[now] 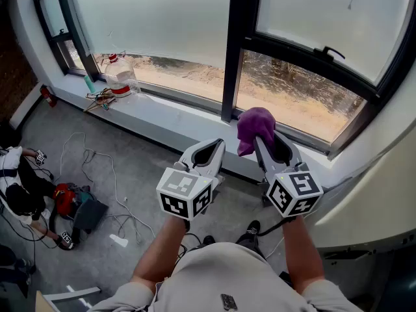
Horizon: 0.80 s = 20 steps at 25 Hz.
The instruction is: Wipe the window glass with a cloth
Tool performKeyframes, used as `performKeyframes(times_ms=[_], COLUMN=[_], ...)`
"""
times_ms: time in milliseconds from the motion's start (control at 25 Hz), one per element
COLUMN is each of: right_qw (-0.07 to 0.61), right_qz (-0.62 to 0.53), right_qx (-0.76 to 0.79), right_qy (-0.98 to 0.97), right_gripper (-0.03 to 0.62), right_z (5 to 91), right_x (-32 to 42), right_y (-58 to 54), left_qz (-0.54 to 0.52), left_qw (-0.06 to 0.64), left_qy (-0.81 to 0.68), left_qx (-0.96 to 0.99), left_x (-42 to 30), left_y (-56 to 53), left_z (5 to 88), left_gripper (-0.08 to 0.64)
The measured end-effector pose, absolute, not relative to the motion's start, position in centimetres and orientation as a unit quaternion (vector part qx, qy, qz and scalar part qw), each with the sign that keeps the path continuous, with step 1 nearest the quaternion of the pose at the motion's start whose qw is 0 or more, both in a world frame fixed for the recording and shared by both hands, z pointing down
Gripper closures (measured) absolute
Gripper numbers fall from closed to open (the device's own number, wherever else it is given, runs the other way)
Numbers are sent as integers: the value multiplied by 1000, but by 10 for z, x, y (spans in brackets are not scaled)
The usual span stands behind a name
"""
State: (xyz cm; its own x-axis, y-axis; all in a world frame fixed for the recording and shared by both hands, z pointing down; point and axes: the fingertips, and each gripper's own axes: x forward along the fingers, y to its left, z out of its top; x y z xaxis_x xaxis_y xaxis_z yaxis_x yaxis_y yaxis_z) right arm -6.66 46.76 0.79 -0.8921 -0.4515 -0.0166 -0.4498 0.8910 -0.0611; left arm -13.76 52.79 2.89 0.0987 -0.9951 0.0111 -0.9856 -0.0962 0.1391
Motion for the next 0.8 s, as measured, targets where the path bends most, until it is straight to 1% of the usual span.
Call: performKeyframes(times_ms=[160, 800], right_qw=[18, 3], right_qz=[-33, -30], right_qx=[-233, -254], right_qy=[972, 967], right_gripper=[433, 431], right_z=[9, 14], right_x=[-66, -59], right_y=[466, 451], left_qz=[-42, -39], left_qw=[55, 55], left_qy=[-668, -651], left_qx=[741, 756], left_x=[-137, -137], left_y=[525, 508], left_z=[29, 28], left_gripper=[560, 560])
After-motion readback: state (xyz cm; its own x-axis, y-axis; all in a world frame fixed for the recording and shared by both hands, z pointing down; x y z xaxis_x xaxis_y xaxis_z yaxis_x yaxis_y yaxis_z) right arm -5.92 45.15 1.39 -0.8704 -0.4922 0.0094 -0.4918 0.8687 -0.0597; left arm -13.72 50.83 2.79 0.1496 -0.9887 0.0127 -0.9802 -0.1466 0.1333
